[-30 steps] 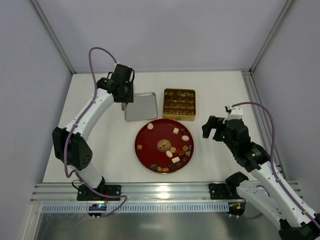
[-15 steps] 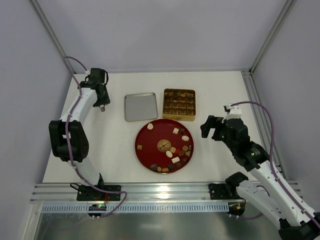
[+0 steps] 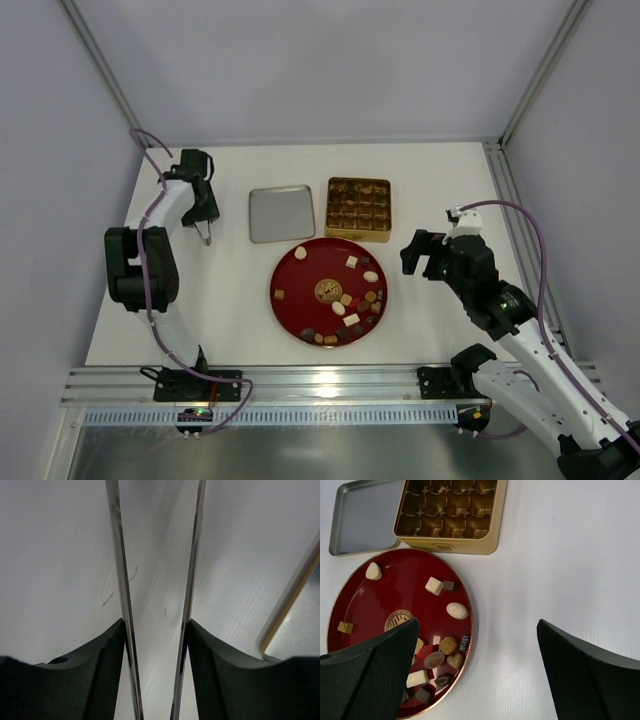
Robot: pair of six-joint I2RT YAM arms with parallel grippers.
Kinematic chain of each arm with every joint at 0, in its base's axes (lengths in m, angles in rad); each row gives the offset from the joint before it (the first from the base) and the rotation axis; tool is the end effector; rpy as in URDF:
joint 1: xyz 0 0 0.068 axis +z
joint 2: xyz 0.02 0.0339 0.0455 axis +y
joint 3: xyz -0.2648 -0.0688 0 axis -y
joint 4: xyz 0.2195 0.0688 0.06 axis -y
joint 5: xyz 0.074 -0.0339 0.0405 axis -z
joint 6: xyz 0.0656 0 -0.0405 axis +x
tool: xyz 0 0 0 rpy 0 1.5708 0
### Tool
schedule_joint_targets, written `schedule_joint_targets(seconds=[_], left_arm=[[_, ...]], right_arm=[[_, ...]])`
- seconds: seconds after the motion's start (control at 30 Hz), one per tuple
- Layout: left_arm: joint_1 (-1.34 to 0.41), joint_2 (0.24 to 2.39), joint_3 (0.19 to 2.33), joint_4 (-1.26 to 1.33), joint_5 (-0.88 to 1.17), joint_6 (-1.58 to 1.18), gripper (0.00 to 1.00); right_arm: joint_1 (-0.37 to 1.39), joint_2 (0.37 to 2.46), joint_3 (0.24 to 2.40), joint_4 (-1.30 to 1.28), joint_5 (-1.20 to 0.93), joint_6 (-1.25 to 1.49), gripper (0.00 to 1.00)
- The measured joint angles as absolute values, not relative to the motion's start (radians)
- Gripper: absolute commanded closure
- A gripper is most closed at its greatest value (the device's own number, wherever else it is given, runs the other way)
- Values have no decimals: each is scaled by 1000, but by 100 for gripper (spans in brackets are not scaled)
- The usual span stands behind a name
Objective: Pack the chocolate
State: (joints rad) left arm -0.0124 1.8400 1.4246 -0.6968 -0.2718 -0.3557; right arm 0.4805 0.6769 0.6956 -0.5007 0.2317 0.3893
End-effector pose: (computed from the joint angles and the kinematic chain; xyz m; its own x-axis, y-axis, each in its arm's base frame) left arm 0.3764 0.0129 0.2121 -0.8033 -0.3255 -0.4988 -0.4124 0.9082 0.0715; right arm 0.1436 0.0579 0.2796 -0.4826 0.1650 -0.8602 -0.0933 0.9668 0.2378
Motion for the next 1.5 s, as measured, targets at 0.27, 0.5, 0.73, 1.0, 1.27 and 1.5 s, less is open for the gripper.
schedule_joint_targets(seconds=[0.27, 0.5, 0.73, 1.0, 1.27, 1.5], left_arm=[[-10, 1896, 1417, -680, -265, -358, 41], [-10, 1930, 1411, -676, -254, -359, 36], [0, 1933, 1407, -668, -242, -360, 29], [23, 1938, 1395, -658, -234, -364, 28], [22, 1942, 1394, -655, -227, -363, 26], [22, 1888, 1397, -667, -235, -360, 25]], right_arm=[[480, 683, 696, -497, 231, 389, 0], [480, 683, 696, -497, 231, 389, 0], [480, 679, 696, -498, 231, 390, 0], [480, 673, 696, -505, 232, 389, 0], [480, 665, 696, -506, 233, 389, 0], [480, 665, 696, -506, 233, 388, 0]])
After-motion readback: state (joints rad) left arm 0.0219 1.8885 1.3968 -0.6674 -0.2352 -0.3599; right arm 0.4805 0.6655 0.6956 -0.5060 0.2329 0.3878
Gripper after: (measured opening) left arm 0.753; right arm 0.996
